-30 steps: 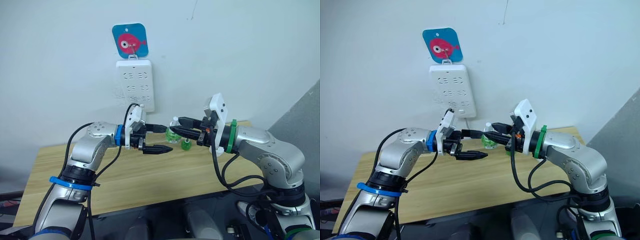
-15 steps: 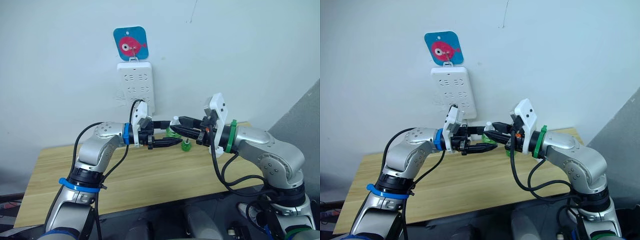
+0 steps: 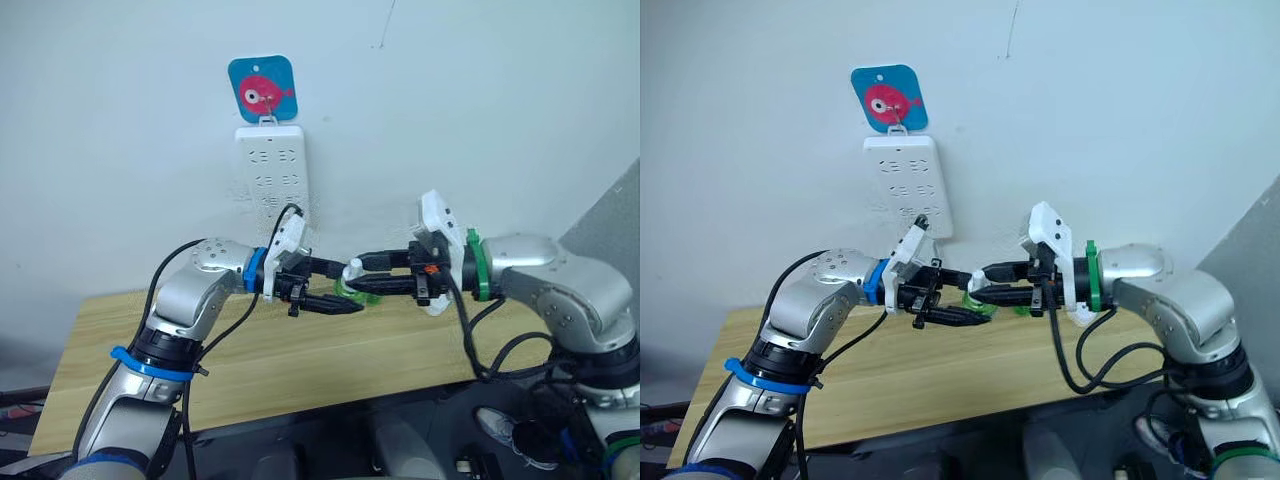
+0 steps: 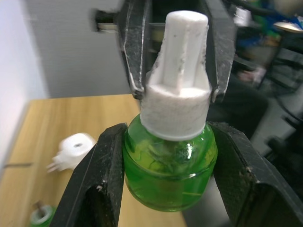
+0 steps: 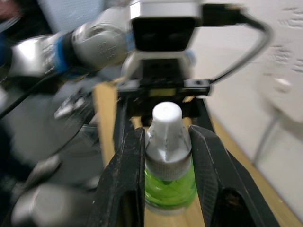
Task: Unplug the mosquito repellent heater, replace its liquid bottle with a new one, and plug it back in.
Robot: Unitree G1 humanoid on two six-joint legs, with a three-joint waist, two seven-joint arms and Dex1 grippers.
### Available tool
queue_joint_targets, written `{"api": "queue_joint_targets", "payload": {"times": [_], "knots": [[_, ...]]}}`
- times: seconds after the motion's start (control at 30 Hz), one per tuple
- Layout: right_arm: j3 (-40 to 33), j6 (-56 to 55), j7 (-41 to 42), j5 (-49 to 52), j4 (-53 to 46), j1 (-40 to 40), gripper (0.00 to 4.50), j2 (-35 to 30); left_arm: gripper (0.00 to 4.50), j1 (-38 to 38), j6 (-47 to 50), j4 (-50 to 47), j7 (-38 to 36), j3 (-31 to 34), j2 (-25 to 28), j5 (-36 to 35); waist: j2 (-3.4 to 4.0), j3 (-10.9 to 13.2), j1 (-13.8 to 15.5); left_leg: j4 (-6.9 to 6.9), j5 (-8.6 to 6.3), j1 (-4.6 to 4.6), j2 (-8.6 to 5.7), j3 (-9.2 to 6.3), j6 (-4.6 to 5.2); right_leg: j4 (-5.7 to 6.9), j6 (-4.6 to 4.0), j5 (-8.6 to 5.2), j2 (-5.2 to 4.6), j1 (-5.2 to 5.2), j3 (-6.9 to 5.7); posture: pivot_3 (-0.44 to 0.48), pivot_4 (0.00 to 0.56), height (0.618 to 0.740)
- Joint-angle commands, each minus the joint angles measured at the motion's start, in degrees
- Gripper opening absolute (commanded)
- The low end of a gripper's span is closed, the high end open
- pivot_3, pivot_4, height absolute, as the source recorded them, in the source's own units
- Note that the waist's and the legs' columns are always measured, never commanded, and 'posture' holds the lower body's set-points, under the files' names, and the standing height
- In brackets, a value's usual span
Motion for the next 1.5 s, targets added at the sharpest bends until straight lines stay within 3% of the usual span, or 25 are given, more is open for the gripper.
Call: {"api": "queue_joint_targets", "payload": {"times": [0.03, 0.1, 0.33, 0.37, 0.53, 0.63, 0.73, 0.83, 1.13, 1.27, 1.4, 1.5], "knots": [[3.05, -3.45, 8.76, -2.38, 2.63, -2.95, 0.98, -3.71, 2.24, -1.95, -0.37, 0.16, -1.14, 0.35, 0.17, -0.31, 0.0, 0.0, -0.02, 0.01, 0.0, 0.0, 0.01, -0.01, 0.0, 0.0, 0.0, 0.0, 0.0, 0.01, 0.02, -0.213, 0.088, 0.74], [2.78, -2.27, 10.08, -1.4, 3.23, -3.39, 0.98, -4.91, 2.24, -2.14, -0.24, 0.04, -0.71, 0.36, -0.02, -0.32, 0.0, 0.0, -0.01, 0.01, 0.0, -0.01, 0.02, -0.02, 0.0, 0.01, 0.0, 0.0, 0.0, 0.0, 0.05, -0.213, 0.088, 0.74], [-4.42, -4.4, 2.33, -4.77, 2.18, 1.07, 3.46, -6.9, 2.24, 0.53, 1.24, -2.93, 6.34, 2.69, -1.79, -1.03, -0.01, 0.0, 0.18, 0.04, 0.0, -0.03, 0.03, -0.03, 0.0, 0.03, 0.0, 0.0, -0.05, -0.01, 0.11, -0.224, 0.1, 0.74], [-6.3, -4.67, 1.23, -5.17, 1.54, 2.64, 3.48, -7.69, 2.24, 1.09, 1.09, -3.15, 7.74, 3.13, -2.31, -0.9, -0.01, 0.0, 0.21, 0.04, 0.0, -0.04, 0.03, -0.05, 0.0, 0.02, 0.0, 0.0, -0.06, 0.0, 0.09, -0.224, 0.101, 0.74], [-15.28, -4.12, -7.61, -4.96, -6.25, 11.65, 3.48, -7.67, 2.24, 3.36, -4.45, -1.58, 16.16, 4.83, -6.45, 2.57, -0.01, 0.0, 0.49, 0.04, -0.01, -0.06, 0.02, -0.06, 0.0, 0.03, 0.0, 0.0, -0.09, -0.01, 0.08, -0.229, 0.106, 0.74], [-16.93, -2.51, -17.01, -4.68, -13.68, 16.17, 3.48, -2.8, 2.24, 4.37, -9.46, 0.41, 21.03, 5.61, -9.21, 5.54, -0.02, -0.01, 0.42, 0.05, 0.0, -0.04, 0.03, -0.04, 0.0, 0.08, 0.0, 0.0, -0.09, 0.0, 0.11, -0.239, 0.108, 0.74], [-11.09, -1.32, -30.49, -9.19, -20.72, 18.63, 3.48, 6.88, 2.24, 5.72, -14.75, 1.51, 25.68, 5.67, -12.42, 8.28, 0.06, -0.31, -0.1, 0.02, 0.0, -0.01, 0.1, -0.01, 0.0, 0.11, 0.0, 0.0, -0.02, -0.01, 0.15, -0.248, 0.109, 0.74], [-6.26, -1.09, -39.31, -14.37, -20.7, 18.15, 3.48, 14.28, 2.24, 6.45, -17.56, 1.83, 28.35, 5.35, -14.62, 9.85, 0.21, -0.44, -0.36, 0.03, 0.0, -0.01, 0.11, 0.02, -0.01, 0.16, 0.0, 0.0, 0.01, -0.05, 0.2, -0.253, 0.108, 0.74], [0.49, -4.69, -43.79, -22.0, -14.91, 15.98, 3.48, 19.49, 2.24, 6.53, -18.29, 1.42, 31.39, 5.01, -16.41, 10.66, 0.26, -0.74, -0.84, 0.03, 0.0, -0.02, 0.02, -0.04, -0.01, 0.07, 0.01, 0.01, 0.01, 0.0, 0.2, -0.252, 0.1, 0.74], [0.51, -6.9, -42.71, -22.42, -13.43, 15.62, 2.58, 20.2, 2.24, 7.02, -17.51, -0.07, 31.61, 4.68, -16.08, 10.46, 0.28, -0.78, -1.42, 0.02, 0.0, -0.02, 0.03, -0.06, 0.0, 0.07, 0.01, 0.01, 0.02, 0.0, 0.19, -0.241, 0.097, 0.74], [0.71, -8.1, -40.93, -22.15, -12.89, 15.5, 1.07, 20.31, 2.24, 7.76, -17.13, -1.55, 31.63, 4.17, -15.56, 10.34, 0.28, -0.79, -1.44, 0.01, 0.0, -0.02, 0.05, -0.1, 0.0, 0.08, 0.01, 0.01, 0.06, 0.0, 0.17, -0.241, 0.097, 0.74], [1.07, -8.56, -36.61, -19.83, -12.72, 14.88, 1.03, 19.59, 2.24, 8.17, -16.27, -2.65, 30.31, 3.79, -14.61, 9.53, 0.28, -0.81, -1.44, 0.01, 0.0, -0.02, 0.05, -0.09, 0.0, 0.07, 0.01, 0.01, 0.07, 0.01, 0.18, -0.235, 0.095, 0.74]]}}
